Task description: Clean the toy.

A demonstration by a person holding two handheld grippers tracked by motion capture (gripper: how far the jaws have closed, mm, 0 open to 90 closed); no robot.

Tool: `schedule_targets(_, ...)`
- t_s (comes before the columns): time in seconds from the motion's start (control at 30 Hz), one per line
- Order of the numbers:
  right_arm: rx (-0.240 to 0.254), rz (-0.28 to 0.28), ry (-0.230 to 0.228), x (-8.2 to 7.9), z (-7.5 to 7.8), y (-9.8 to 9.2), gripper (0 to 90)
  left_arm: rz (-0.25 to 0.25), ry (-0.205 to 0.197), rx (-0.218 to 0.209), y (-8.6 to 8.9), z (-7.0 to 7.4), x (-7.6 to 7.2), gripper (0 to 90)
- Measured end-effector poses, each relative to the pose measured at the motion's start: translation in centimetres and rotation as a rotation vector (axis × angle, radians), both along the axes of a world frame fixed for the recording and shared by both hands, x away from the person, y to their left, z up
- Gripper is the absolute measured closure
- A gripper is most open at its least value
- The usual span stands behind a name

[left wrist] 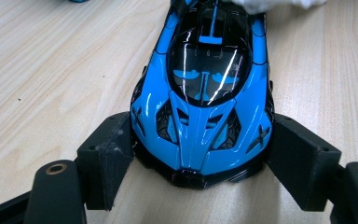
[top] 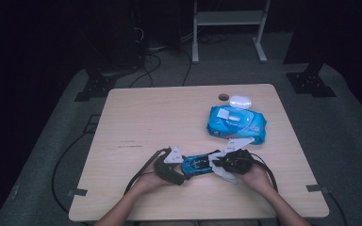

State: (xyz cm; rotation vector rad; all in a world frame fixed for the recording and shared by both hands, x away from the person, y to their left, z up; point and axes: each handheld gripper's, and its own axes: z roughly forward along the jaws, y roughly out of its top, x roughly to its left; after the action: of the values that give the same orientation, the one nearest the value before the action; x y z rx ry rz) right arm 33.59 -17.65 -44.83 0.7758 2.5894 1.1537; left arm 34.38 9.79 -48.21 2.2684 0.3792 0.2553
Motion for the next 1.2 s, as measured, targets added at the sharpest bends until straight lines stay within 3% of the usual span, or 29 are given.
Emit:
schedule_targets(0.03,-0.011,-0.013,-0.001,0.1,0.0,-0.7,83.6,0.0,-0.001,0.001,0.0,0.0,0.0,25.4)
schedule_targets(0.1,0.027,-0.038,0.027,0.1,0.1,-1.5,83.3,-0.001,0.0,0.001,0.0,0.0,0.0,25.4)
schedule_targets(0.17,0.027,-0.035,0.021,-0.1,0.3,-1.7,83.2,-0.002,0.0,0.0,0.0,0.0,0.0,25.4)
schedule_targets(0.27,0.015,-0.022,0.016,-0.3,0.2,-1.3,83.2,-0.001,0.0,0.001,0.0,0.0,0.0,25.4)
schedule_targets(0.5,0.052,-0.011,0.028,0.0,-0.4,-0.5,83.2,0.0,0.0,0.0,0.0,0.0,0.0,25.4)
schedule_targets(0.63,0.04,-0.016,0.023,0.1,-0.3,-0.9,83.2,-0.001,0.0,0.0,0.0,0.0,0.0,25.4)
schedule_targets(0.77,0.079,-0.043,0.046,0.2,-0.4,-1.8,83.2,-0.003,-0.002,0.001,0.0,0.0,0.0,25.4)
schedule_targets(0.93,0.071,-0.033,0.036,0.1,-0.6,-1.6,83.1,-0.002,0.0,0.002,0.0,0.0,0.0,25.2)
schedule_targets(1.03,0.079,-0.026,0.035,0.0,-0.8,-1.7,83.2,0.024,0.015,0.026,0.0,0.1,0.2,18.9)
schedule_targets(1.2,0.086,-0.02,0.043,0.1,-0.8,-1.9,83.2,0.02,0.062,-0.015,0.5,0.4,0.5,17.8)
